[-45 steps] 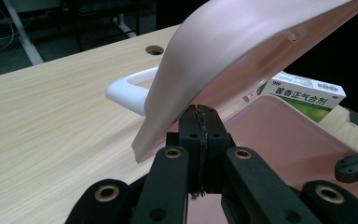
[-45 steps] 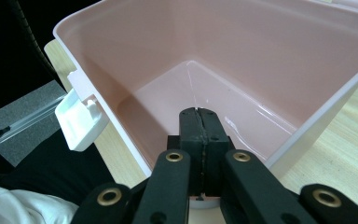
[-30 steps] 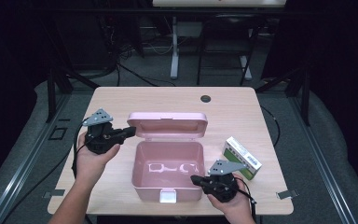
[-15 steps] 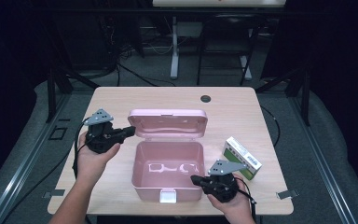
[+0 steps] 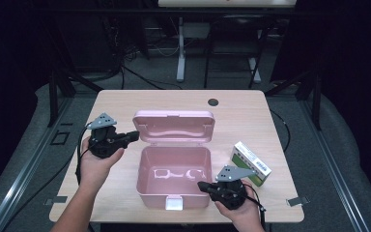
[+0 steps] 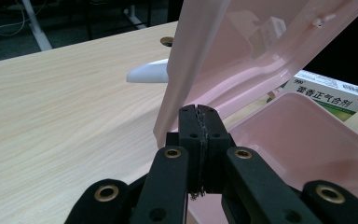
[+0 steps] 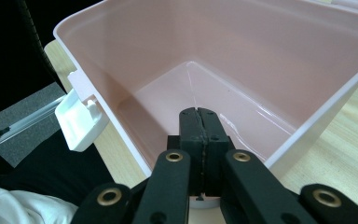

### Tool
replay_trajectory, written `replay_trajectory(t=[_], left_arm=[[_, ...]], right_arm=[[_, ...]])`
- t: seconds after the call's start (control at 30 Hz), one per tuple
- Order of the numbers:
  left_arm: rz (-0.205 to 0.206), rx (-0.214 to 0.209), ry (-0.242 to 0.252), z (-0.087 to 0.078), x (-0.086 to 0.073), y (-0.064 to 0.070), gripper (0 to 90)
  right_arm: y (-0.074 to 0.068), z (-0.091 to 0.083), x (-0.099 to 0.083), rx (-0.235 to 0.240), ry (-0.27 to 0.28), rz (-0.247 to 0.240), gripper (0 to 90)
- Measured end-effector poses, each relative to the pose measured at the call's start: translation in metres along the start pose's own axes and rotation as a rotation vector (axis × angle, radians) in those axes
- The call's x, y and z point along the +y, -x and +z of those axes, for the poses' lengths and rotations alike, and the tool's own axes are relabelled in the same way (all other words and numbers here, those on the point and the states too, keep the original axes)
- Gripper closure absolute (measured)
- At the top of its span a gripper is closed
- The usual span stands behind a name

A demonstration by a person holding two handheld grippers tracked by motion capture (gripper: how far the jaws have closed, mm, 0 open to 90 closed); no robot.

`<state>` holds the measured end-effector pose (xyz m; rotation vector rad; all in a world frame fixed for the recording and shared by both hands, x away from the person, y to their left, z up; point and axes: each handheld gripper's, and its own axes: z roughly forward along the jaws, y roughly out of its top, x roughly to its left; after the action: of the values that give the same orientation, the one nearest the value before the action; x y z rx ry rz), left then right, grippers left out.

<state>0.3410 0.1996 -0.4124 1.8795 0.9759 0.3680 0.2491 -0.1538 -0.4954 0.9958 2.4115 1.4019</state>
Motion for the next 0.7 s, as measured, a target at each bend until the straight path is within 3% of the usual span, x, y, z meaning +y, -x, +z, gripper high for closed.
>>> replay_trajectory(t=[0.7], left_arm=[[-0.027, 0.011, -0.027, 0.011, -0.009, -0.005, 87.1]], right_arm=[[-0.001, 0.0, -0.001, -0.004, 0.006, -0.014, 90.0]])
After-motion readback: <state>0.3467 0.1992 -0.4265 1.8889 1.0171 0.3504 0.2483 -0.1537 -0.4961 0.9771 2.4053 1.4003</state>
